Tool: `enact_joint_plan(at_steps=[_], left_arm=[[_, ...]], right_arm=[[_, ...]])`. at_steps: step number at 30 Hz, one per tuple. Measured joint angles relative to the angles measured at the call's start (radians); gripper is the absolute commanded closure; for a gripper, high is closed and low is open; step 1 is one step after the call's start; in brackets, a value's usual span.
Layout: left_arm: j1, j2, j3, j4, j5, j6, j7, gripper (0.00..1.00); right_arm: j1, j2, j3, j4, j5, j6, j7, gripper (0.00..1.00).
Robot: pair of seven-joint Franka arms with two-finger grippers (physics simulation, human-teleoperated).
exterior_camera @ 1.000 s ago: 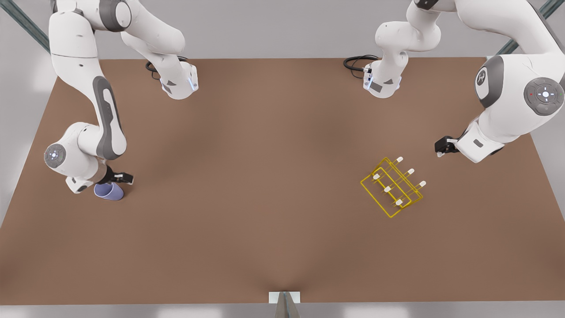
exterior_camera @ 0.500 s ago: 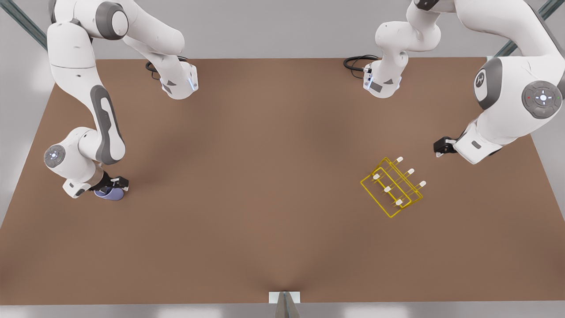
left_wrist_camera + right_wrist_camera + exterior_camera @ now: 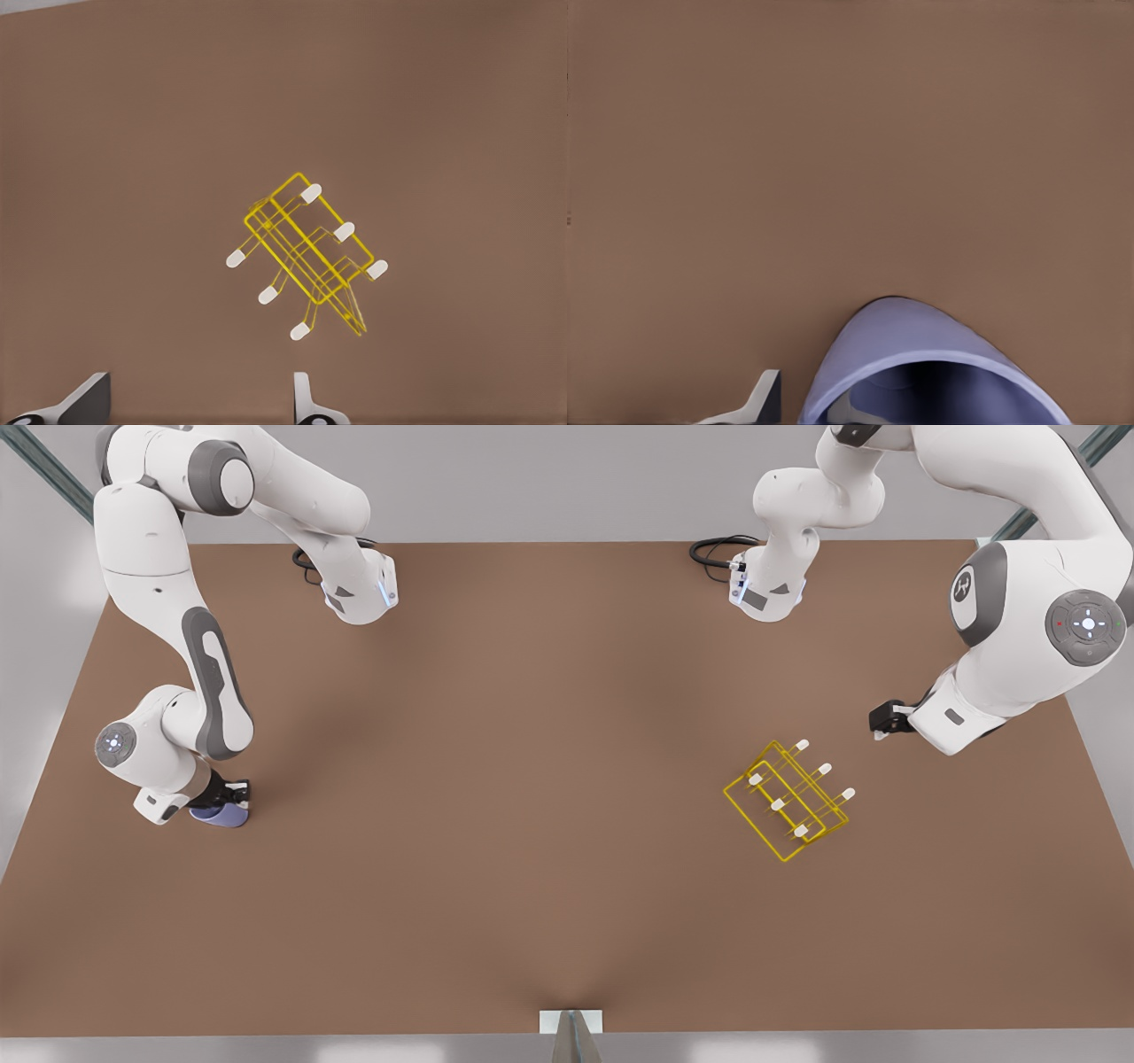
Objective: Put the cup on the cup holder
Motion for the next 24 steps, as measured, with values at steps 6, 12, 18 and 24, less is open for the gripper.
enact_joint_plan(at_steps=[6, 12, 18, 24], left_arm=[[-0.001, -0.002, 0.000, 0.000, 0.000, -0.005, -0.002, 0.00], [-0.001, -0.010, 0.000, 0.000, 0.000, -0.009, -0.005, 0.00], [-0.001, -0.008, 0.000, 0.000, 0.000, -0.016, -0.007, 0.00], [-0.002, -0.006, -0.001, 0.000, -0.001, -0.018, -0.009, 0.00]], right_arm=[[-0.001, -0.008, 0.002, 0.018, 0.006, -0.029, -0.050, 0.79], [0.019, -0.104, 0.137, 0.064, 0.108, -0.213, -0.042, 0.79], [0.100, -0.093, 0.222, 0.064, 0.358, -0.320, -0.004, 0.79], [0.196, 0.011, 0.253, 0.103, 0.669, -0.362, 0.031, 0.79]])
